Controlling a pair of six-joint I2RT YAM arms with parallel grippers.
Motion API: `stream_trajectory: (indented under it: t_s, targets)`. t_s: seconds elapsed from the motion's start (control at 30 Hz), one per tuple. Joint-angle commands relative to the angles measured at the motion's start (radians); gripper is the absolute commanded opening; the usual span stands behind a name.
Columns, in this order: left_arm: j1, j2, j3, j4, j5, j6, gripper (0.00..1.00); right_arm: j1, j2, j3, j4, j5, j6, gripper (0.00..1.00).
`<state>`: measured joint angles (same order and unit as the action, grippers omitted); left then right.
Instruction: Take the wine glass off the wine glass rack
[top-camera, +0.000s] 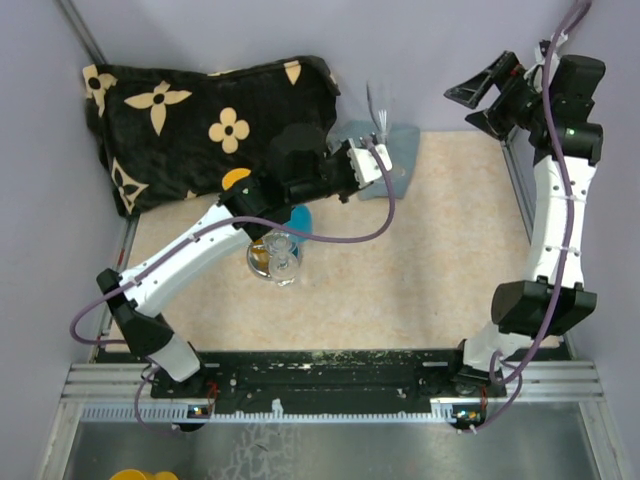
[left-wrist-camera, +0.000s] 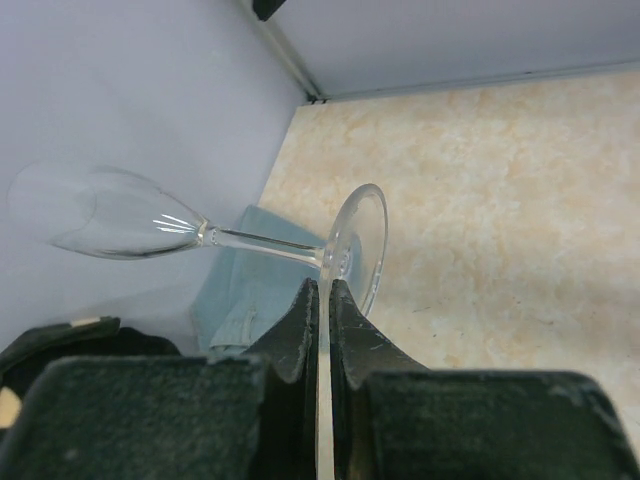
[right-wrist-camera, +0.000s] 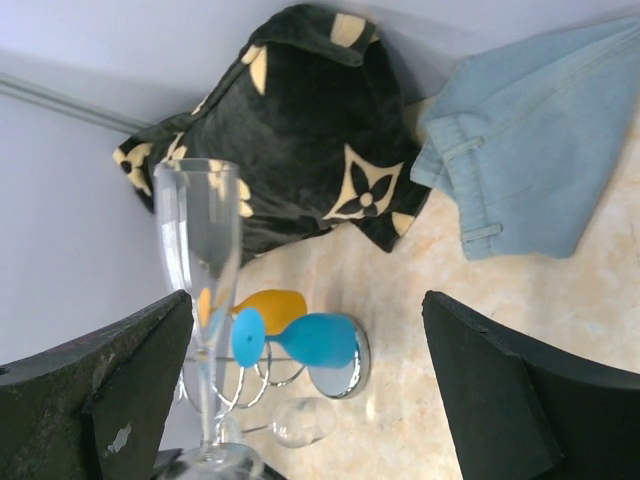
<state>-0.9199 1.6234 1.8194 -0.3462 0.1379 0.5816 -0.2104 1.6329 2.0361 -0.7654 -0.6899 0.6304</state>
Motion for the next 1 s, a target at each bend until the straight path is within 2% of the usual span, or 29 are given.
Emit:
stream_trajectory:
  t_s: [0.0,0.2,0.37,0.63,0.8,0.97]
  targets:
    - [-0.038,-0.004,-0.038,0.108,0.025,0.031,0.0,0.003,-0.117,-0.079,0.119,-0.087,0.032,0.97]
    - [-0.09,-0.016,-0.105,0.143,0.039,0.057,0.0,0.003,-0.218,-0.288,0.275,-0.177,0.146,0.97]
    - [-0.126,-0.031,-0.161,0.174,0.038,0.102,0.0,0.009,-0.269,-0.376,0.35,-0.23,0.201,0.97]
    - [-0.164,-0.052,-0.21,0.199,0.033,0.161,0.0,0.023,-0.295,-0.433,0.275,-0.186,0.128,0.97]
    - [-0.173,-0.061,-0.214,0.196,0.029,0.164,0.0,0.029,-0.288,-0.442,0.173,-0.124,0.036,0.97]
    - [-0.183,-0.075,-0.219,0.189,0.027,0.16,0.0,0.032,-0.301,-0.504,0.181,-0.108,0.023,0.97]
